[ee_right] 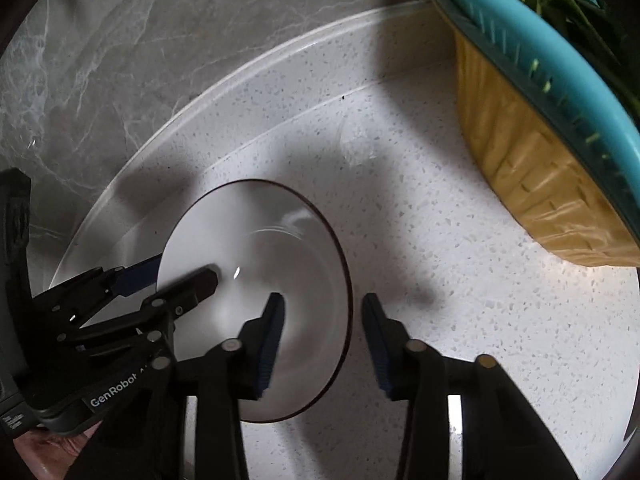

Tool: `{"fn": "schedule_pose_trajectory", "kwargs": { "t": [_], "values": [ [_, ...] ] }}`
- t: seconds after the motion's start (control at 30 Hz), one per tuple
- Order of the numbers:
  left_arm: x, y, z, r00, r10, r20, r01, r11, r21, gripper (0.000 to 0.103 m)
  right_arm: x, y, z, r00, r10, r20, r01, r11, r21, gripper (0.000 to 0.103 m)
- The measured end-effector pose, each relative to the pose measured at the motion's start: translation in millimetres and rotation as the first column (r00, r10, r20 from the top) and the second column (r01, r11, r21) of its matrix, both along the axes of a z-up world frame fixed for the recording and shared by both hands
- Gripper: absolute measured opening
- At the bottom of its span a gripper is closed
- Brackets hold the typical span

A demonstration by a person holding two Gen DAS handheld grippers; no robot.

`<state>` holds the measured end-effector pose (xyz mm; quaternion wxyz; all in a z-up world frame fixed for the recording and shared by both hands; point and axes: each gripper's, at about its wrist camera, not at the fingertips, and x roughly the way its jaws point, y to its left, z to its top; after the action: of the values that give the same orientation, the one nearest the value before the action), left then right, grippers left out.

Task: Organize plates and bowls
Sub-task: 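Reach both tools to the red-patterned white bowl and grasp its rim, then lift the red-patterned bowl with both tools and carry it to the stack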

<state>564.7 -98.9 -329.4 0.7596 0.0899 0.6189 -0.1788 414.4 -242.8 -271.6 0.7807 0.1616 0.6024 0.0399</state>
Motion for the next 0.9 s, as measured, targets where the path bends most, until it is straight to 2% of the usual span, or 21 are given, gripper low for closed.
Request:
{"fn": "schedule_pose_trajectory", "kwargs": {
  "t": [0.03, 0.1, 0.43, 0.67, 0.9],
  "values": [
    [-1, -3, 0, 1.0, -0.01, 0.002, 0.01, 1.0, 0.006, 0.014, 0, 0, 0, 1.0, 0.007, 0.0, -0.007, 1.0, -0.006, 0.022],
    [-4, -9, 1, 1.0, -0.025, -0.002, 0.025, 1.0, 0.01, 0.008, 0, 0, -1, 1.0, 0.012, 0.005, -0.012, 1.0, -0.016, 0.015],
    [-17, -3, 8, 1.0, -0.008, -0.006, 0.008, 1.0, -0.013, 0.008, -6, -1, 2, 0.999, 0.035, 0.023, -0.034, 0.999, -0.023, 0.012],
    [-32, 18, 37, 0.999, 0.025, 0.027, -0.024, 0.999, -0.031, 0.008, -7, 13, 25, 0.996, 0.076, 0.056, -0.074, 0.997, -0.031, 0.011],
    [-57, 63, 73, 0.994, 0.09, 0.067, -0.087, 0.995, -0.052, 0.007, -19, 49, 52, 0.984, 0.147, 0.099, -0.145, 0.989, -0.028, 0.01]
  ]
}}
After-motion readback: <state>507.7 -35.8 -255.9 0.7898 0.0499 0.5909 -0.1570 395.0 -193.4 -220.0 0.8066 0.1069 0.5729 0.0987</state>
